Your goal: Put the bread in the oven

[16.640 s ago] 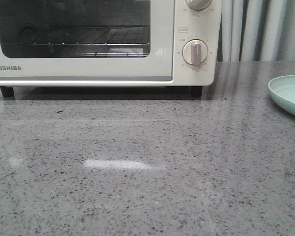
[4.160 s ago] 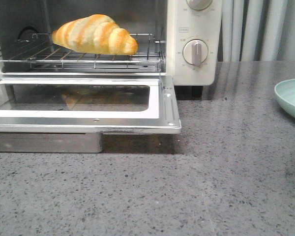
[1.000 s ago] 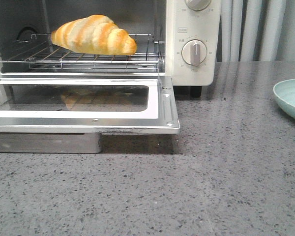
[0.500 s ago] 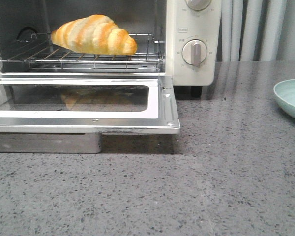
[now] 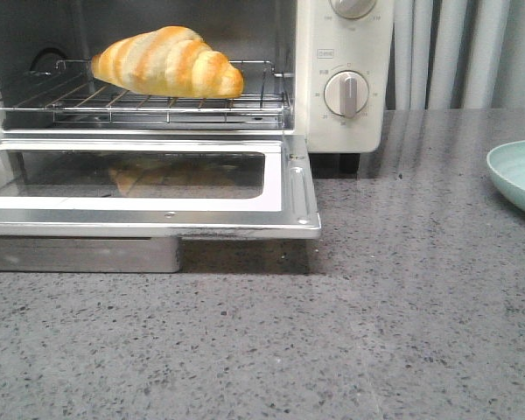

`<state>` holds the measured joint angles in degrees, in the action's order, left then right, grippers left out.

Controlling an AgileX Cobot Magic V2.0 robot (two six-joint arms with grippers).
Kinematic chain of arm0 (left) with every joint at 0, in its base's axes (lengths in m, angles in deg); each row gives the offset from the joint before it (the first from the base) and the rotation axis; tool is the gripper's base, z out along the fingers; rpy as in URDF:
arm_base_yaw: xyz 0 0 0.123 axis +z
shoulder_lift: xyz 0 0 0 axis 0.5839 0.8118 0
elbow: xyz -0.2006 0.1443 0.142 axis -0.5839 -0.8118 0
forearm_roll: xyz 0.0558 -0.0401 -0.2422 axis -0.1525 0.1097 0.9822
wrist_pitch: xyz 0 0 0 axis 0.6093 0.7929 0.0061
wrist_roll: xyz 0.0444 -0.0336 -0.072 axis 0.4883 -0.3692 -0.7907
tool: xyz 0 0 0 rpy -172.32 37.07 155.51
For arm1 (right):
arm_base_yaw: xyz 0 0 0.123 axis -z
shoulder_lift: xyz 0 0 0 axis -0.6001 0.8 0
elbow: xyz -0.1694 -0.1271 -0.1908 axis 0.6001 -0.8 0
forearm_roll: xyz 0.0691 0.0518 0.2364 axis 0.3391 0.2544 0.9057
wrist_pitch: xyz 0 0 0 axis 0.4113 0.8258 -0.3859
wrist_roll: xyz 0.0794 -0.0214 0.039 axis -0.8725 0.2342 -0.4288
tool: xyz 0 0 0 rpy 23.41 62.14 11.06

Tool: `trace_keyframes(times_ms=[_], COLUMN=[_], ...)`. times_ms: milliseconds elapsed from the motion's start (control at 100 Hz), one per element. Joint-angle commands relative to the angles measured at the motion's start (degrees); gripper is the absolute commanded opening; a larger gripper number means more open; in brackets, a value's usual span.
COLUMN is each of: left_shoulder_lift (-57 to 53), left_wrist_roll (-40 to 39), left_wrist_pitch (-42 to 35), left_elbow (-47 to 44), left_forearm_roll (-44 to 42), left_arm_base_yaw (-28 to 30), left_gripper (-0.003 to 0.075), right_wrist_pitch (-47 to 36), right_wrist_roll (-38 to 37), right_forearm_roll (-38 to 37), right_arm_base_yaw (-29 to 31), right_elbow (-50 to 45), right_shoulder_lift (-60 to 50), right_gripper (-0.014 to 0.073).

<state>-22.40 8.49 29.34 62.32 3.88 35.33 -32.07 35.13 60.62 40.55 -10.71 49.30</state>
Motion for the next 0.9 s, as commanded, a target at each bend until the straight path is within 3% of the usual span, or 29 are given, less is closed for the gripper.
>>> trace_keyframes(times_ms=[0, 120, 240, 460, 890], left_shoulder_lift=[-1.5, -1.6, -1.6, -1.6, -1.6], left_wrist_roll=[-0.1, -0.1, -0.1, 0.0, 0.0], left_wrist_pitch=[-4.9, -4.6, 4.5, 14.5, 14.4], left_elbow=[0.4, -1.7, -1.6, -1.6, -1.6], left_forearm_roll=[0.5, 0.3, -1.4, -3.4, -5.3], left_arm_base_yaw=[-0.1, -0.6, -1.8, -2.8, -2.8], left_gripper=[-0.0021, -0.0021, -0.0021, -0.0021, -0.0021], right_wrist_pitch=[-1.5, -1.5, -1.5, -1.5, -1.5], right_wrist_roll=[0.6, 0.6, 0.6, 0.6, 0.6], right_forearm_roll=[-1.3, -1.3, -1.3, -1.3, -1.3], right_arm_base_yaw=[0.3, 0.3, 0.3, 0.3, 0.3], right_elbow=[-0.6, -0.6, -0.6, -0.6, -0.6], right_shoulder_lift=[-1.2, -1.2, -1.2, -1.2, -1.2], right_gripper=[-0.0076, -0.0076, -0.0076, -0.0076, -0.0076])
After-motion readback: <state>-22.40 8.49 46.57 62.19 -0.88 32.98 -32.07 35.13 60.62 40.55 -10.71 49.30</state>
